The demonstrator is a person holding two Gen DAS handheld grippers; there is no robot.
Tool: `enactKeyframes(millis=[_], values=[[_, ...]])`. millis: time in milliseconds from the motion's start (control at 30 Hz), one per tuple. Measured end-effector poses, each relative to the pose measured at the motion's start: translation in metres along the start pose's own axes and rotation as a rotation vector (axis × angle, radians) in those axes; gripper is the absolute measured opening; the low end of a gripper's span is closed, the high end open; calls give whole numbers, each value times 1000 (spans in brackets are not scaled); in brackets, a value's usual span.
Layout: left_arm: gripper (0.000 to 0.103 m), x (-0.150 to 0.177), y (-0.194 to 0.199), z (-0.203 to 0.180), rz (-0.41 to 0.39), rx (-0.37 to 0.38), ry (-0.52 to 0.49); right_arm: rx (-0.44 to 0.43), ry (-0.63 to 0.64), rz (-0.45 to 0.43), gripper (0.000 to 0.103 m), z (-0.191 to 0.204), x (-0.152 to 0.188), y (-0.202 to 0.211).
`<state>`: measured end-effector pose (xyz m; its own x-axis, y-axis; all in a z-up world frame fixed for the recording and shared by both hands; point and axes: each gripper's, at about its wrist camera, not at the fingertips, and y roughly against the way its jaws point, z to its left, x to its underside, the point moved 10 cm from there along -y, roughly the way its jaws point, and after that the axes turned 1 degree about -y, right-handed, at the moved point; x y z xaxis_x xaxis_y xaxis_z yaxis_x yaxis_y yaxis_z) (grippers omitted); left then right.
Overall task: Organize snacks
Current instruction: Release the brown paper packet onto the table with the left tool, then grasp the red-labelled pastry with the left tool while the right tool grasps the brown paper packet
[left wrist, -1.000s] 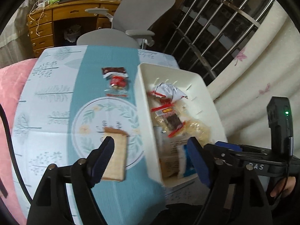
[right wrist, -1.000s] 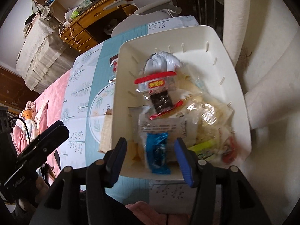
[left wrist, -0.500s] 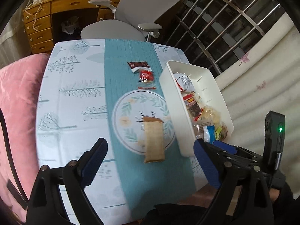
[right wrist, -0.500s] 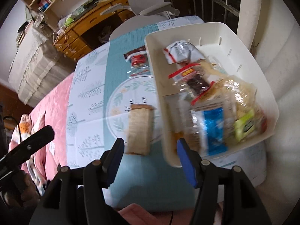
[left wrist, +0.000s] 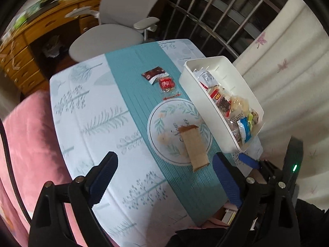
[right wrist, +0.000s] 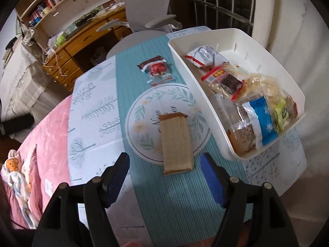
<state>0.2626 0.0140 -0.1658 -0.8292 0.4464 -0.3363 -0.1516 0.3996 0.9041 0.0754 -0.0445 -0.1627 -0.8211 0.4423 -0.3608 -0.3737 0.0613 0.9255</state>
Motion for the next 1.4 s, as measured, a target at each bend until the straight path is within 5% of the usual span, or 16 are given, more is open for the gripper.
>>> enactKeyframes(millis=[400, 800, 1400], values=[[93, -108, -74, 2, 98, -93, -254, 68, 98, -111, 72, -1, 7, -47], [92, -127, -189, -12, 78, -64, -487, 127, 221, -137, 72, 13, 22, -93], [82, -149, -269, -15, -23, -92, -378, 142, 130, -157, 72, 3, 18, -116]])
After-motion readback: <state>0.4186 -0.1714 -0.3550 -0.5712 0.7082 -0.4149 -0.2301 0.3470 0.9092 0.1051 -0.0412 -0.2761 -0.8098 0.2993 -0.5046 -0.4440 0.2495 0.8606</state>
